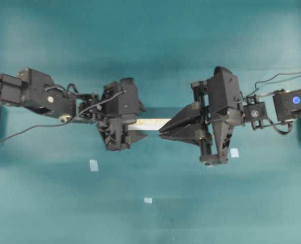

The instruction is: Insert the rod into the hole on the wooden board.

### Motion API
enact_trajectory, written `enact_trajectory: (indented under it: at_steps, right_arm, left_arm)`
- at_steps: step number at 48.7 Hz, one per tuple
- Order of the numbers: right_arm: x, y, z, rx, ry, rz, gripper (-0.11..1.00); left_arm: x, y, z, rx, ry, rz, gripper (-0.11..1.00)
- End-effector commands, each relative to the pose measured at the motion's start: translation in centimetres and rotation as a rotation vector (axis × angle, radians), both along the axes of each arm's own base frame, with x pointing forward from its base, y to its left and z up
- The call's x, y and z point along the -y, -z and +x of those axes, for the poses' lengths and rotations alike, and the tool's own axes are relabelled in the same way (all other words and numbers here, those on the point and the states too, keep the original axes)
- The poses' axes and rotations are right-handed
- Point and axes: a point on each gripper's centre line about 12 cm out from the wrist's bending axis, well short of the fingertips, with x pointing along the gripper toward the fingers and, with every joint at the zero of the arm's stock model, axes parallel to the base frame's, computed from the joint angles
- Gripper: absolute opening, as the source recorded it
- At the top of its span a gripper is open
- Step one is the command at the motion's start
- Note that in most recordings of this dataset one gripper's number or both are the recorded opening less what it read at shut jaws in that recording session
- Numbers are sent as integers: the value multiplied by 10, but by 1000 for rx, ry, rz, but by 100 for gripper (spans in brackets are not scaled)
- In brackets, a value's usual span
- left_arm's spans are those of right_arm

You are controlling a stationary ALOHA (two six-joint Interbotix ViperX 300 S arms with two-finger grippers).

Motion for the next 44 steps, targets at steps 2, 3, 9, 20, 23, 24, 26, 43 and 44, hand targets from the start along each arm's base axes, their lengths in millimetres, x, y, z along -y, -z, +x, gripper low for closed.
enact_trajectory:
  at_steps: [2, 3, 9, 20, 23, 24, 26, 43, 44]
  right_arm:
    - [6, -8, -5, 63, 5, -1, 10]
    - [6, -7, -5, 68, 6, -4, 10]
    - [12, -4, -11, 97, 11, -18, 10]
    - [20, 3, -17, 105, 27, -42, 10]
    - [20, 4, -18, 111, 27, -42, 10]
    - [20, 4, -19, 111, 27, -42, 10]
    - [20, 5, -20, 113, 27, -40, 11]
    - [23, 19, -34, 125, 30, -29, 11]
    - [23, 20, -35, 124, 32, -29, 10]
  left_arm:
    - [1, -13, 13, 54, 4, 2, 99]
    - [1, -12, 13, 52, 4, 2, 99]
    - [4, -10, 14, 49, 11, 3, 97]
    - [7, -7, 11, 46, 20, 6, 79]
    - [6, -6, 11, 44, 21, 8, 74]
    - [6, -5, 10, 40, 21, 8, 72]
    - [6, -5, 10, 41, 21, 8, 68]
    - [8, -3, 10, 40, 28, 12, 43]
    - [8, -3, 11, 40, 28, 12, 44]
